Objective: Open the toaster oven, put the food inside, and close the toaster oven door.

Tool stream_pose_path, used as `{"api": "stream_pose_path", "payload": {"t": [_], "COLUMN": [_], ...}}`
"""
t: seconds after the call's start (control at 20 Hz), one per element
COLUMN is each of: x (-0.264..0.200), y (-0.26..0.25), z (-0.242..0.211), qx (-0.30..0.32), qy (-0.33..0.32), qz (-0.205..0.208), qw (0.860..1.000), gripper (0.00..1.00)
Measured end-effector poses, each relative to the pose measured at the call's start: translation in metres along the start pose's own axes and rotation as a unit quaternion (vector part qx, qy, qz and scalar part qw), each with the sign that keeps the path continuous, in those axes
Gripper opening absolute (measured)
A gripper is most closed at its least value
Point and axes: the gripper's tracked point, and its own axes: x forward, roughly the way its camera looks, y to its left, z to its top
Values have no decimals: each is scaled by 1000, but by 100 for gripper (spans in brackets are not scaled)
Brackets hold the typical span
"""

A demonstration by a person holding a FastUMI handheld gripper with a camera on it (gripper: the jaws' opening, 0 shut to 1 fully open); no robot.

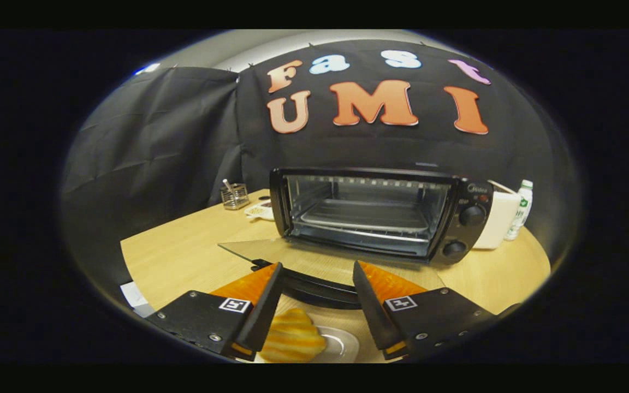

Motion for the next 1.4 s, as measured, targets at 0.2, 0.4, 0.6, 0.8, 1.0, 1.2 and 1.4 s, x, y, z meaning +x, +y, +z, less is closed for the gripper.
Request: {"api": "stream_pose_path", "payload": {"t": [0.2,0.4,0.6,0.8,1.0,1.2,1.4], "x": [-4,-4,-1,-5,-7,-7,-8], "y": [2,1,0,-2,-1,-1,-1], "z": [-23,-25,-40,-38,-41,-44,-41], "qx": [-8,-1,-3,18,8,8,-4], "qy": [21,16,47,42,57,87,81], "qz": [-1,-6,-19,-21,-23,-19,-19], "qw": [1000,1000,999,999,998,996,997], "gripper": [75,75,75,75,75,75,74]}}
